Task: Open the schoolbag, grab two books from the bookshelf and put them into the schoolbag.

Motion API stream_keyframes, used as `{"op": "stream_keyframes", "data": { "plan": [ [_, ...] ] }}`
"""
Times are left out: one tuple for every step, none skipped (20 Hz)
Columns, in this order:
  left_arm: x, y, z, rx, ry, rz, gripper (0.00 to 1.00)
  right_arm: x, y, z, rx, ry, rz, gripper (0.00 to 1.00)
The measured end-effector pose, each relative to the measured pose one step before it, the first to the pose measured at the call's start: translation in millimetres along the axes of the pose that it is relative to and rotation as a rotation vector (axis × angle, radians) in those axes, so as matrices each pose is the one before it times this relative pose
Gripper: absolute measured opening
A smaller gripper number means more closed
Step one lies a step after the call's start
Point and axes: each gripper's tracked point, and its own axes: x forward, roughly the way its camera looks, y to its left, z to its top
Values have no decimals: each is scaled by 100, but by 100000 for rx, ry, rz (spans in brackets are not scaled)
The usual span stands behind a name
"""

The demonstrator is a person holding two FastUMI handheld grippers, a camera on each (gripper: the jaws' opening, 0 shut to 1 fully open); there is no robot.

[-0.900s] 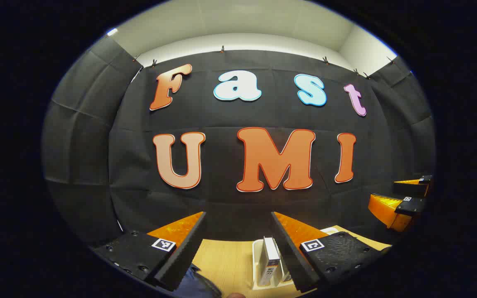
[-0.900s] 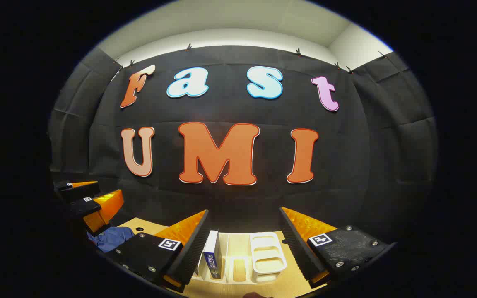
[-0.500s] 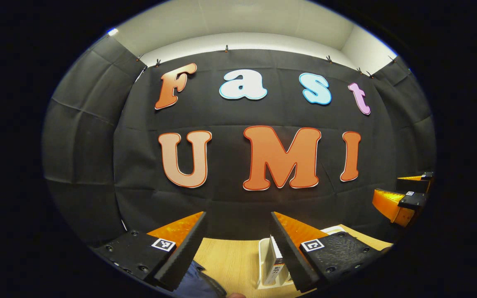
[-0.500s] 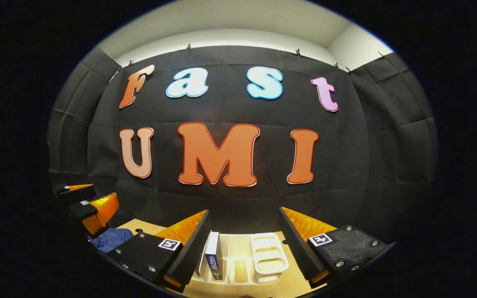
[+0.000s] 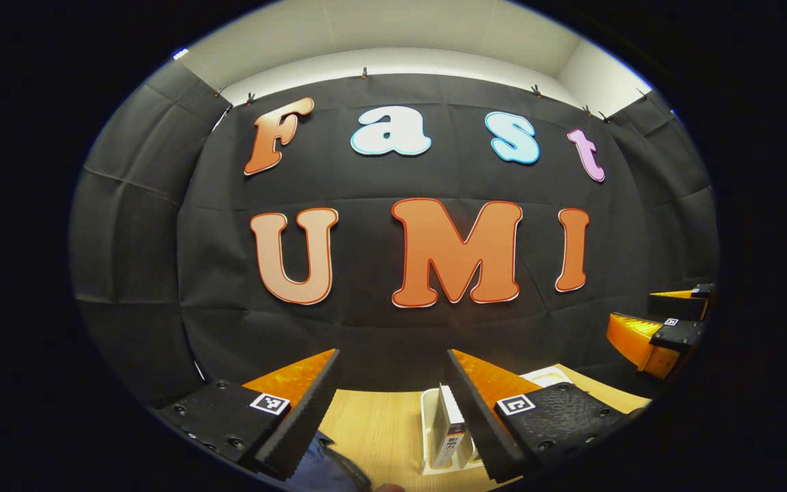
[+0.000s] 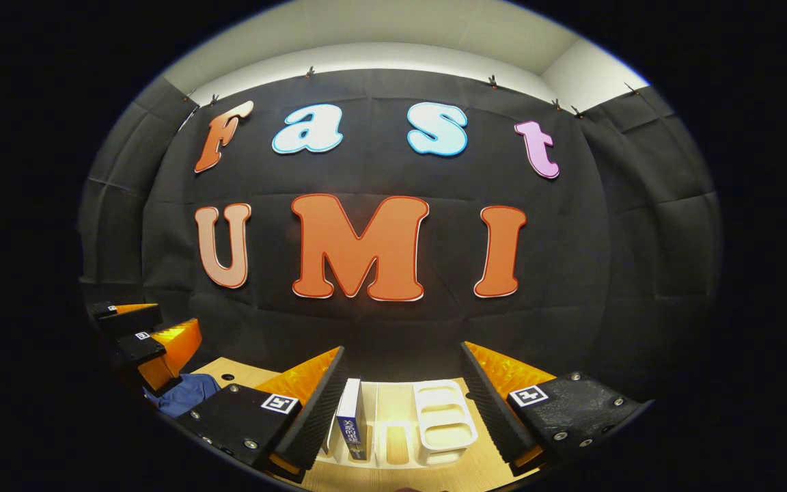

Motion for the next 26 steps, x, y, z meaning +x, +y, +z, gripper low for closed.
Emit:
{"op": "stream_keyframes", "data": {
  "plan": [
    [44, 118, 155, 34, -250, 293, 94, -10, -48, 93, -219, -201, -189, 96],
    [97, -17, -119, 52, 47, 70, 94, -55, -48, -4, -119, -212, 58, 100],
    [50, 182, -49, -42, 86, 329, 93, 56, 47, 14, -71, -63, -64, 96],
    [62, 5, -80, -126, 157, -103, 94, 86, 101, -17, 10, 88, 288, 96],
    [29, 78, 6, -81, 204, 182, 94, 81, 129, -46, -30, 206, 75, 96],
    [-36, -81, -27, -923, -575, -914, 94, 16, 151, -61, -85, 239, 263, 96],
    [-126, -312, 299, -999, -960, -1320, 94, 61, 76, -138, -80, 276, 211, 96],
    [-149, -28, 246, -75, -1047, -262, 94, -28, 202, -75, -155, 181, 209, 96],
    [-32, 35, 136, 790, -380, -113, 94, -22, 68, -55, -139, 134, 369, 96],
    [29, 97, -61, 710, 72, 230, 93, 38, 168, 8, -237, 37, 168, 96],
    [33, 67, 8, -183, 185, 107, 94, 68, 105, -51, -174, -105, 323, 96],
    [40, 52, -329, -332, 643, 249, 94, -98, 28, 124, -217, -173, 142, 96],
    [-70, 132, -143, -172, 840, 286, 94, 57, 62, -17, -171, -46, -1, 96],
    [83, 156, -181, -101, 576, 334, 94, -13, 46, -18, -115, 41, 92, 96],
    [13, 149, 41, 28, 116, 263, 94, -2, 64, -143, 38, 230, -68, 96],
    [-66, 95, -120, -66, -47, 94, 93, -36, 32, -53, 239, 186, 74, 96],
    [31, 22, 122, -78, -171, 65, 93, -23, -132, -127, 173, 235, -215, 96],
    [15, 51, -50, -14, -111, -34, 94, 23, 50, -84, 124, 192, 0, 96],
    [-44, 111, -28, 207, 75, 369, 94, 42, -9, -25, 146, 319, -114, 96],
    [65, 250, -188, 112, 251, 343, 94, 27, 24, -184, 77, 378, -12, 96],
    [-45, 291, -87, 4, 353, 561, 94, -30, 4, -162, 136, 285, -24, 96],
    [-48, 269, -151, -190, 270, 681, 94, 56, -19, 40, -18, 115, -261, 96],
    [-28, 282, -61, -95, 315, 643, 94, -25, -28, -54, 112, 44, 126, 96],
    [6, 387, -115, -104, 46, 773, 94, 29, -100, -50, 0, -43, -125, 96],
    [7, 283, 125, -214, -94, 604, 94, 125, 84, 53, -51, -133, 76, 96],
    [-34, 142, -36, -165, -106, 277, 93, 30, 132, 38, -59, 84, -78, 96]
  ]
}}
